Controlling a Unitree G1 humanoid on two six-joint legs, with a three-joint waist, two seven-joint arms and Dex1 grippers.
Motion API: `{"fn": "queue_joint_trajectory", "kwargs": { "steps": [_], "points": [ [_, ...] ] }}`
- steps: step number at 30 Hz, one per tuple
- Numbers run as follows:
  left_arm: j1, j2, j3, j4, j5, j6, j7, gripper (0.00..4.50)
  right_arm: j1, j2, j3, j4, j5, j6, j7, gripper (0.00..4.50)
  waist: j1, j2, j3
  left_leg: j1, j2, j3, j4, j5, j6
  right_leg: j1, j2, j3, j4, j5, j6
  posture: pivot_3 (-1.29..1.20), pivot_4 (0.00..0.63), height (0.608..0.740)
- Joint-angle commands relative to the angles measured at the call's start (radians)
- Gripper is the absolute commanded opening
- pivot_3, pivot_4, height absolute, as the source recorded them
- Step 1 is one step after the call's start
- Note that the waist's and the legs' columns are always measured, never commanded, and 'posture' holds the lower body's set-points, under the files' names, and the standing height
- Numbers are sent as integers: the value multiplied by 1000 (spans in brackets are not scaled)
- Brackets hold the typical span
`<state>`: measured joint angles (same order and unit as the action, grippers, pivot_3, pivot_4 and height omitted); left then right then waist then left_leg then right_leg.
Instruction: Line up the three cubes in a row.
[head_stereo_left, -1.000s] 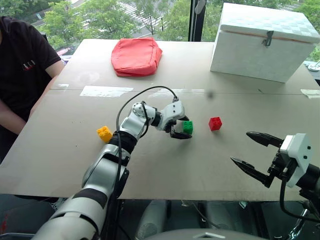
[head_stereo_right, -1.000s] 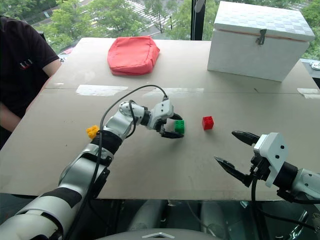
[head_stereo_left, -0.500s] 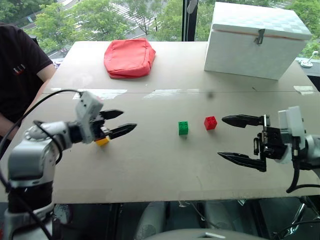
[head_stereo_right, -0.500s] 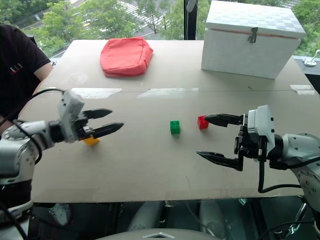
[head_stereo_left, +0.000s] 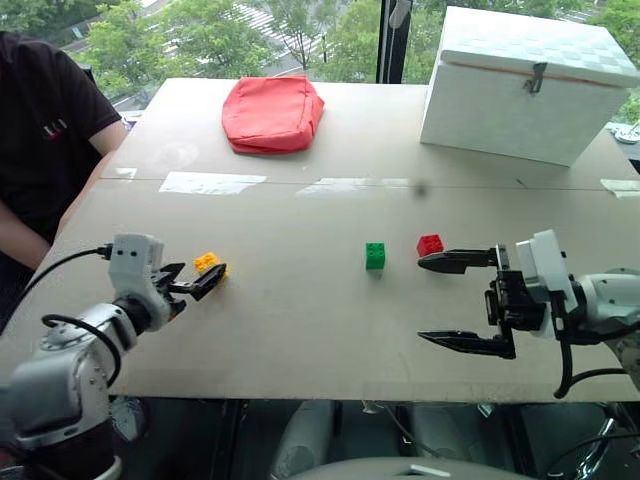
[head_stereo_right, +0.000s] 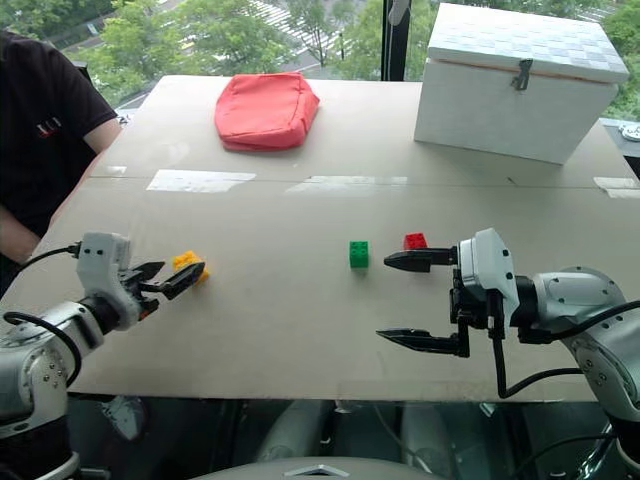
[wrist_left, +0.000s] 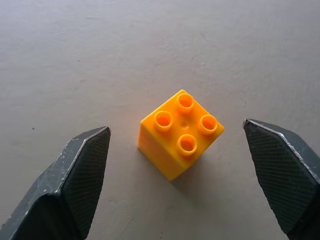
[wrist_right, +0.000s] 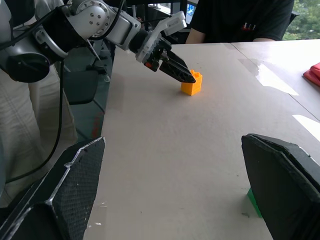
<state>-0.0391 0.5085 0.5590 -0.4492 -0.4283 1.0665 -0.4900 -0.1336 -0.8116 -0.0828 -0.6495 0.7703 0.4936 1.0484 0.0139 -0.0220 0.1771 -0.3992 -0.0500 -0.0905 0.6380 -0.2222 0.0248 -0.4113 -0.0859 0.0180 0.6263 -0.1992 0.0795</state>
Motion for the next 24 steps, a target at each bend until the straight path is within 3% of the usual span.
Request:
{"fn": "queue_joint_trajectory", "kwargs": {
  "steps": [1, 9, 12, 14, 17, 20, 24],
  "points": [
    [-32, -71, 25, -74, -3, 27, 131, 4347, -9, 0, -10, -11, -13, -34, 7, 4500, 0, 0, 0, 0, 0, 0, 0, 0, 0, 0, 0, 0, 0, 0, 0, 0, 150, 740],
    [-71, -283, -57, -119, 110, -7, 426, 4347, 1, -4, -26, 13, -23, -54, 28, 4500, 2, -2, -1, 0, -1, 0, 1, 0, 0, 1, 0, 0, 0, 0, 0, 0, 150, 740],
    [-64, -344, -79, -131, 129, -46, 478, 3512, 2, -5, -28, 19, -26, -61, 28, 4500, 2, -2, -2, 0, -1, 1, 1, 0, 0, 1, 0, 0, 0, 0, 0, 0, 150, 740],
    [-60, -371, -88, -141, 137, -57, 505, 2709, 1, -6, -31, 22, -29, -63, 29, 4500, 1, -2, -2, 0, -1, 1, 1, 0, 0, 1, 0, 0, 0, 0, 0, 0, 150, 740],
    [-62, -352, -98, -133, 140, -57, 503, 1281, 5, -7, -34, 16, -28, -60, 25, 4500, 1, -2, -2, 0, -1, 1, 1, 0, 0, 1, 0, 0, 0, 0, 0, 0, 150, 740],
    [-71, -307, -96, -120, 99, -48, 444, 1331, 9, -5, -39, 9, -25, -52, 8, 4500, 1, -2, -2, 0, -1, 1, 1, 0, 0, 1, 0, 0, 0, 0, 0, 0, 150, 740],
    [-108, -53, -225, 34, 30, -260, 25, 1331, 56, 6, -60, -47, -15, -26, -73, 4500, 3, -2, -2, -1, -1, 3, 1, 0, 0, 0, 1, -3, 0, -1, -3, 0, 150, 740]
  ]
}}
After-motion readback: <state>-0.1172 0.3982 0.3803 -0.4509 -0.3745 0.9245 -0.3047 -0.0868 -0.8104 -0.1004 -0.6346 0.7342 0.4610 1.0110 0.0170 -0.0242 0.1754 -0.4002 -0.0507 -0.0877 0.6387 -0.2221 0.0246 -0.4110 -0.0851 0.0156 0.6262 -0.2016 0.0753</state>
